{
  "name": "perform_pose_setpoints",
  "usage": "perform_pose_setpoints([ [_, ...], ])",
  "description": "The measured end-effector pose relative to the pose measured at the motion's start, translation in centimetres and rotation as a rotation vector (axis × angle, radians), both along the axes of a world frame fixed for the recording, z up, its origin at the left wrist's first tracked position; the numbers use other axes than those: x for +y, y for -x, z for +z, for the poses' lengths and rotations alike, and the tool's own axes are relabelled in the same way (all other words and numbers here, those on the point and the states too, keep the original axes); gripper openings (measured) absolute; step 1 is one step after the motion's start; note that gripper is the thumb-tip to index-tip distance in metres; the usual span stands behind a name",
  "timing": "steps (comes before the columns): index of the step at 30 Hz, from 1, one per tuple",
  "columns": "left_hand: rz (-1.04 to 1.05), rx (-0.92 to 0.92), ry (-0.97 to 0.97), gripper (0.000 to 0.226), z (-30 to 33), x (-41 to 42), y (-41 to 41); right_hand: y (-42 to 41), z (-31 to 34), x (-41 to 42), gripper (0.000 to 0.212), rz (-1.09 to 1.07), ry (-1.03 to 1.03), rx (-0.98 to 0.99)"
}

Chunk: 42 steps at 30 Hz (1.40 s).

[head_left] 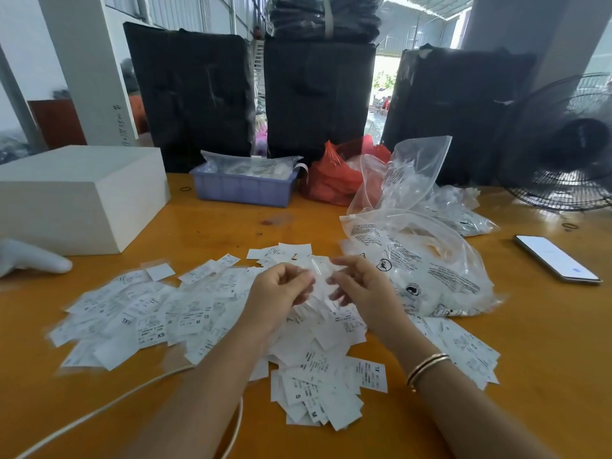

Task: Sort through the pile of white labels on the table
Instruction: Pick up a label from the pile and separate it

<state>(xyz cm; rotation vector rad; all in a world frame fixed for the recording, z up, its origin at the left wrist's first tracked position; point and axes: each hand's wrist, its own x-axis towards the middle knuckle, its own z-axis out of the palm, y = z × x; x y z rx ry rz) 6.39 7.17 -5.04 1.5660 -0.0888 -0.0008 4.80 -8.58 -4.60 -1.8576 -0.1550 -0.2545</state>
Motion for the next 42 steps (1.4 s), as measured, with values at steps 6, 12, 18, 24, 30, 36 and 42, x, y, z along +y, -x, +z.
perform_pose_setpoints([
  [6, 0.147, -0.004, 0.065, 0.003, -0.4, 0.5, 0.3, 0.7, 1.6, -3.7, 0.033, 0.095, 0.901, 0.218],
  [12, 0.127, -0.076, 0.015, 0.007, -0.5, 0.6, 0.5, 1.0, 0.9, -2.9, 0.043, 0.01, 1.05, 0.319],
  [18, 0.126, -0.149, -0.104, 0.011, -0.7, 0.4, 0.5, 0.9, 1.1, -2.3, 0.014, 0.036, 0.713, 0.231],
  [24, 0.112, -0.105, -0.027, 0.005, -0.3, 0.4, 0.8, 1.1, 1.1, -1.0, 0.006, -0.035, -0.221, 0.118],
  [30, 0.08, 0.177, 0.509, 0.004, 0.4, 0.7, 0.6, 1.1, -0.1, 0.4, 0.02, 0.037, -0.416, 0.108],
  [36, 0.059, 0.183, 0.73, 0.015, 0.4, 0.7, 0.6, 1.3, -0.5, 1.6, 0.024, -0.003, -0.13, 0.066],
  [42, 0.013, 0.121, 0.48, 0.025, -0.1, 0.4, 0.6, 1.4, -0.2, 1.6, 0.012, -0.049, 0.002, 0.011],
])
